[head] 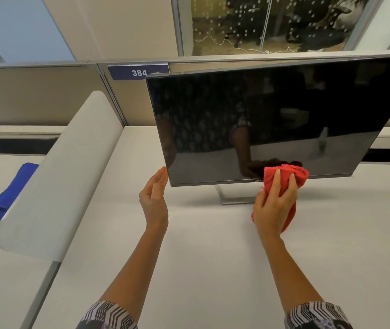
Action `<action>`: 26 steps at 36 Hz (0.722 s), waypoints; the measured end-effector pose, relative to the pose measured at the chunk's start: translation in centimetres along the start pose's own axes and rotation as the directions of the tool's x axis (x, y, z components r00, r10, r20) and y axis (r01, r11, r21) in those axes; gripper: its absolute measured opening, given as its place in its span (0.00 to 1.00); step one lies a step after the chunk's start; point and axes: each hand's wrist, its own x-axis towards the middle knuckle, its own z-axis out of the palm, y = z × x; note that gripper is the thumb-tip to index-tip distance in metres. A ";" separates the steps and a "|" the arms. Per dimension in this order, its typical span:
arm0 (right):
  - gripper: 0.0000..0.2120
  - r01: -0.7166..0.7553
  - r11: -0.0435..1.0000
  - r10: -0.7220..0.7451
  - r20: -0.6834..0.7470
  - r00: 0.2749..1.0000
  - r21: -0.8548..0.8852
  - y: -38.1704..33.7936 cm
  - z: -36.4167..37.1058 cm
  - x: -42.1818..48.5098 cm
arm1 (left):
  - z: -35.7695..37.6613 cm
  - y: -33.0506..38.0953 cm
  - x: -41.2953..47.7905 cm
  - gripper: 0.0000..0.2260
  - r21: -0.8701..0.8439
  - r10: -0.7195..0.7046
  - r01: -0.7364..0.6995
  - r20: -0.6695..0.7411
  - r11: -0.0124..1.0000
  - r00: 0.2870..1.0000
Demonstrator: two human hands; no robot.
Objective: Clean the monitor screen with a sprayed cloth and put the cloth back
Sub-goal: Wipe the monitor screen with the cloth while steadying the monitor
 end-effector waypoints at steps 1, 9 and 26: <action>0.25 -0.008 1.000 0.008 0.000 1.000 0.002 -0.7 0.3 -0.3 | 0.0 0.0 0.1 0.20 0.002 0.002 -0.002 -0.005 1.000 1.000; 0.21 0.069 0.996 -0.065 0.068 0.996 -0.052 -5.2 2.5 -4.1 | 0.3 -0.3 0.1 0.20 -0.012 0.011 -0.011 -0.041 1.000 0.999; 0.21 0.305 0.926 -0.279 0.142 0.950 -0.222 -3.5 1.1 -3.5 | 0.3 -0.3 0.0 0.14 0.008 0.021 -0.020 -0.026 1.000 0.999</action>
